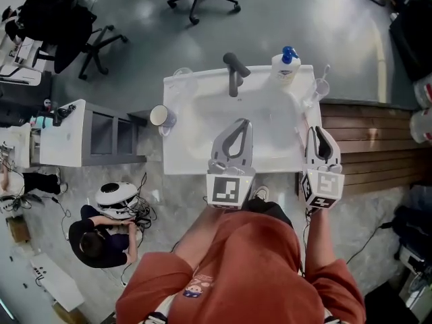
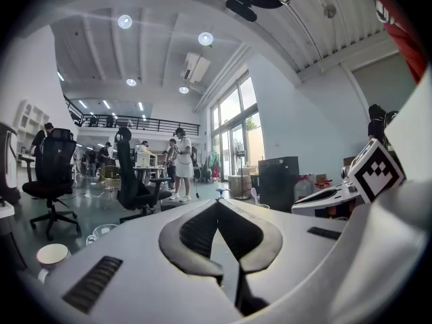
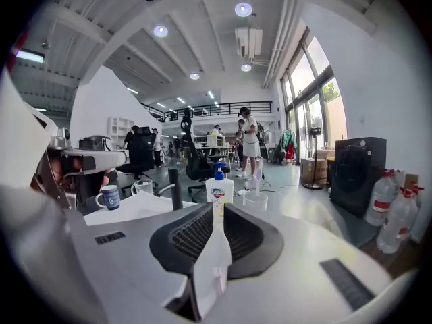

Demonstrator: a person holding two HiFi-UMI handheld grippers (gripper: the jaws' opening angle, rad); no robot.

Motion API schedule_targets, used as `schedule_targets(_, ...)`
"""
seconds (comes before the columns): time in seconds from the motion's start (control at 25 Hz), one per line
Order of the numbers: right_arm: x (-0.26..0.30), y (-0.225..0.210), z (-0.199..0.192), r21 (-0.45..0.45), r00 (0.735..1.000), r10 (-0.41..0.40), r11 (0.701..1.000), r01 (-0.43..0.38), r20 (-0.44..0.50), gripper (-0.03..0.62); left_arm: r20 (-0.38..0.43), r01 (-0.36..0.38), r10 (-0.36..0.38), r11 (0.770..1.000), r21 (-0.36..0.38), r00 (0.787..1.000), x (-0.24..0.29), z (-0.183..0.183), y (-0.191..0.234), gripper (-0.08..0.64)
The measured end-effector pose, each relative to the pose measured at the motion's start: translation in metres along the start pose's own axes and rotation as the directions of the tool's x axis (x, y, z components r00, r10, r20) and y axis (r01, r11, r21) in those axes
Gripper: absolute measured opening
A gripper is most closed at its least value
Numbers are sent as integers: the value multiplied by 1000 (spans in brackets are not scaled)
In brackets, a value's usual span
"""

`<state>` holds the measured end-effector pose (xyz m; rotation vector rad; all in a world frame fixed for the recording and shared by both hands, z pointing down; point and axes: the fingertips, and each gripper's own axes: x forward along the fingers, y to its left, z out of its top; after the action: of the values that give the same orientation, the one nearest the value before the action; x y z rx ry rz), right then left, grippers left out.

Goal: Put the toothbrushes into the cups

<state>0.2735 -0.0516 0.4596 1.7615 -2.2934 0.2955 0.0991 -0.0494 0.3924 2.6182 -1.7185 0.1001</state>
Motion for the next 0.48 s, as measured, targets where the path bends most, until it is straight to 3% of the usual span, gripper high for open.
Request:
schedule_targets(0.24, 30, 4, -32, -24, 994, 3, 1000, -6, -110, 60, -14, 50, -51, 998, -30, 999, 22, -31, 10, 18)
schedule_targets(0.48, 51, 4, -78, -44, 967, 6, 999, -18, -256, 60, -63, 91, -95, 994, -61, 994, 39, -65, 15, 18)
